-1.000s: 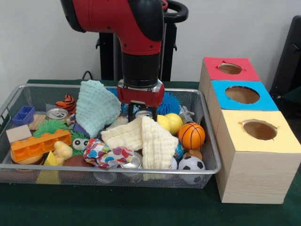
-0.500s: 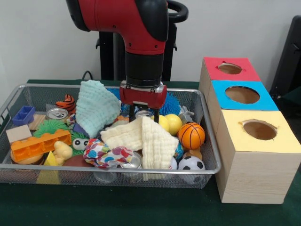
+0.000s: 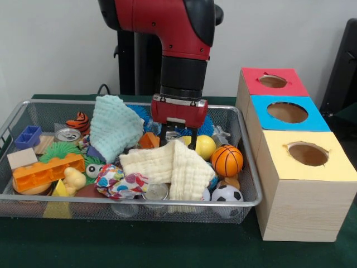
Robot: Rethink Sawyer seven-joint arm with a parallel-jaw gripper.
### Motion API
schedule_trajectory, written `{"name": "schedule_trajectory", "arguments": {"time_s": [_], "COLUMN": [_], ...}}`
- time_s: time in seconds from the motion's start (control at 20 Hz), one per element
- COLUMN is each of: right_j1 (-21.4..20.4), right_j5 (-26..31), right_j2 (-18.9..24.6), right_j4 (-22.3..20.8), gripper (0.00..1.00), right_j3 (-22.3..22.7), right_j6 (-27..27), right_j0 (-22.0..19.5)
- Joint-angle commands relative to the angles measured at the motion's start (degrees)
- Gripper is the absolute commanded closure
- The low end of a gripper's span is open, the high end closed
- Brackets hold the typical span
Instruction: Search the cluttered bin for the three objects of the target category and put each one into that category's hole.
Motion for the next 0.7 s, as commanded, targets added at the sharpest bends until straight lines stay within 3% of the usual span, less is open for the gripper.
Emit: {"name": "schedule_trajectory", "arguments": {"time_s": [0.05,0.7], "right_j1": [1.79,0.7], "right_j5": [-7.82,-2.89], "right_j2": [-2.88,-0.28], "right_j4": [5.19,6.05], "gripper": [0.0,0.0], "right_j3": [2.27,2.0], "right_j6": [14.27,11.78], "right_j0": [1.82,0.13]}}
